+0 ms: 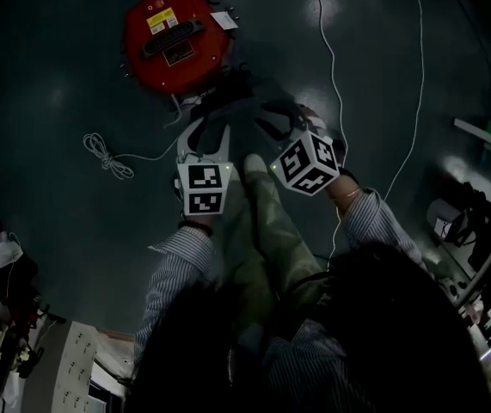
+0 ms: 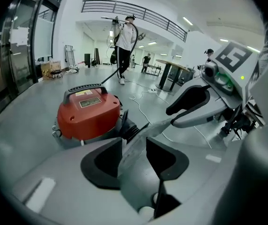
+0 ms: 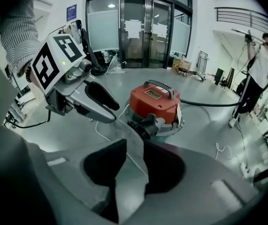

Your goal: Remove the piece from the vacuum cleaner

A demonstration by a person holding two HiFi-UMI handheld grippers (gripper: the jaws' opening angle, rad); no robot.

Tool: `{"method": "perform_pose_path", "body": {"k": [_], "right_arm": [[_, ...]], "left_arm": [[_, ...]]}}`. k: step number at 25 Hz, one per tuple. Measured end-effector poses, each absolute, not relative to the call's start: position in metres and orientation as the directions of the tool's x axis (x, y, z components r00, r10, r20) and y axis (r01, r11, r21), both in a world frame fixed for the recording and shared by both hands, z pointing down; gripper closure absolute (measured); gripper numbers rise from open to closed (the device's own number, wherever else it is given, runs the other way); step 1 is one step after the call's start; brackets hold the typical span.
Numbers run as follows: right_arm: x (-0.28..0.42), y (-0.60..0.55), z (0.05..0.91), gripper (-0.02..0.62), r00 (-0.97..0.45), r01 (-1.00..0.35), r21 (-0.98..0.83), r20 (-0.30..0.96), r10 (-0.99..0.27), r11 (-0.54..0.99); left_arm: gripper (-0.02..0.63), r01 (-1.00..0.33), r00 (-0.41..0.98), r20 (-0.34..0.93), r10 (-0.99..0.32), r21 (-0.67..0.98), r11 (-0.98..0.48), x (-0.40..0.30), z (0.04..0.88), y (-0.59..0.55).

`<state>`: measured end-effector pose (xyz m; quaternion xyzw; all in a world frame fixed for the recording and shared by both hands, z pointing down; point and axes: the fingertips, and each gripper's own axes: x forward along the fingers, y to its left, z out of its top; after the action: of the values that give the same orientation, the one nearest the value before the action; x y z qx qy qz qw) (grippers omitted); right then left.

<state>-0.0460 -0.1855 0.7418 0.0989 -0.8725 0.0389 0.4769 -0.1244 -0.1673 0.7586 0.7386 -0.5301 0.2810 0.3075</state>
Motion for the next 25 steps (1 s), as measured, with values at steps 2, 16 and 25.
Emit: {"method": "perform_pose_path", "body": {"k": [2, 16, 25], "right_arm": [[-0.046, -0.192, 0.753, 0.488, -0.514, -0.205, 0.038, 0.846, -0.14, 0.978], [-0.052, -0.205, 0.813, 0.466, -0.43, -0.141, 0.057, 0.896, -0.113, 0.988], [-0.052, -0.206, 0.819, 0.557, -0.405, -0.143, 0.057, 0.907, -0.111, 0.988]], "left_arm": [[0.433, -0.953, 0.277, 0.759, -0.59, 0.139, -0.268, -0.125, 0.77, -0.17], [0.445, -0.932, 0.254, 0.824, -0.507, 0.069, -0.356, -0.133, 0.822, -0.178], [0.505, -0.866, 0.273, 0.862, -0.426, 0.027, -0.5, -0.126, 0.835, -0.172]]}}
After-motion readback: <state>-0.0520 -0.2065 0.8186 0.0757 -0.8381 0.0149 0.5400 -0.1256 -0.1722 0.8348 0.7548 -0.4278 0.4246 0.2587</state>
